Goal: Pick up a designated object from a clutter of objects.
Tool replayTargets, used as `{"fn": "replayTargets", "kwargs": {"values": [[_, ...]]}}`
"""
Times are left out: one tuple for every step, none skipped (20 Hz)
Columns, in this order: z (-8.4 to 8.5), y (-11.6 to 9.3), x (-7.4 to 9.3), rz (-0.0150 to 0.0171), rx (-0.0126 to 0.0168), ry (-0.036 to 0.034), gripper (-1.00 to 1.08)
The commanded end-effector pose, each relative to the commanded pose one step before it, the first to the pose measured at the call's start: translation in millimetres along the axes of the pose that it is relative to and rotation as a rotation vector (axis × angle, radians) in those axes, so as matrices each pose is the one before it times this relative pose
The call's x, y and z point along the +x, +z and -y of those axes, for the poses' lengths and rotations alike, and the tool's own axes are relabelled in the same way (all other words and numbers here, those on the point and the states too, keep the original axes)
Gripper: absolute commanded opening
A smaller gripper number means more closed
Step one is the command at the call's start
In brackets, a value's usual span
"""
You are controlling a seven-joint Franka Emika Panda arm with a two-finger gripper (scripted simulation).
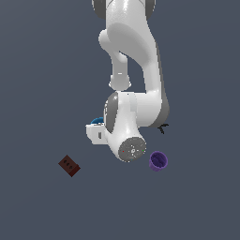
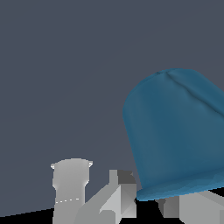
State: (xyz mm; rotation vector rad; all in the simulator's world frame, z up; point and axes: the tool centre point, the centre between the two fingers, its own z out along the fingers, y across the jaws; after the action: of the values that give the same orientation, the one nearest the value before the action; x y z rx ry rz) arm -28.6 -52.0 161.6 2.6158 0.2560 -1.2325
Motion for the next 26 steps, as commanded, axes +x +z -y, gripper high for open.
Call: {"fn": "replayTargets", "kwargs": {"values": [[15.96,-20.53,-17.29,-0.00134,-0.00083,-0.00058,-1.0],[6.21,-7.86,-6.56,0.0,0.0,0.0,-1.0],[6.37,-7.86,-6.34,0.00007,-0.00015,-0.00067,-1.0],[6.15,-7.81,-6.44,0.0,0.0,0.0,-1.0],[6.27,-7.79,-6.23,0.00005,-0.00009,-0.00068,-1.0],[6.08,-7.75,-6.31,0.0,0.0,0.0,-1.0],[6.04,-7.71,-6.23,0.0,0.0,0.0,-1.0],[5.99,-7.66,-6.15,0.0,0.0,0.0,-1.0],[6.05,-7.61,-5.93,0.0,0.00002,-0.00085,-1.0],[5.89,-7.55,-5.96,0.0,0.0,0.0,-1.0],[5.83,-7.49,-5.86,0.0,0.0,0.0,-1.0],[5.76,-7.41,-5.75,0.0,0.0,0.0,-1.0],[5.68,-7.33,-5.64,0.0,0.0,0.0,-1.0],[5.5,-7.23,-5.56,-0.00015,0.00024,-0.0004,-1.0],[5.51,-7.14,-5.39,0.0,0.0,0.0,-1.0],[5.33,-6.92,-5.17,0.0,0.0,0.0,-1.0],[4.99,-6.5,-4.8,0.0,0.0,0.0,-1.0],[4.68,-6.11,-4.47,0.0,0.0,0.0,-1.0],[4.17,-5.75,-4.37,-0.00025,0.00031,0.00057,-1.0],[4.15,-5.43,-3.89,0.0,0.0,0.0,-1.0],[3.91,-5.13,-3.63,0.0,0.0,0.0,-1.0],[3.5,-4.85,-3.57,-0.00019,0.00022,0.00063,-1.0],[3.48,-4.59,-3.18,0.0,0.0,0.0,-1.0],[3.15,-4.32,-3.06,-0.00012,0.00014,0.00045,-1.0],[2.84,-3.91,-2.75,-0.00012,0.00013,0.00046,-1.0],[2.64,-3.51,-2.34,0.0,0.0,0.0,-1.0]]}}
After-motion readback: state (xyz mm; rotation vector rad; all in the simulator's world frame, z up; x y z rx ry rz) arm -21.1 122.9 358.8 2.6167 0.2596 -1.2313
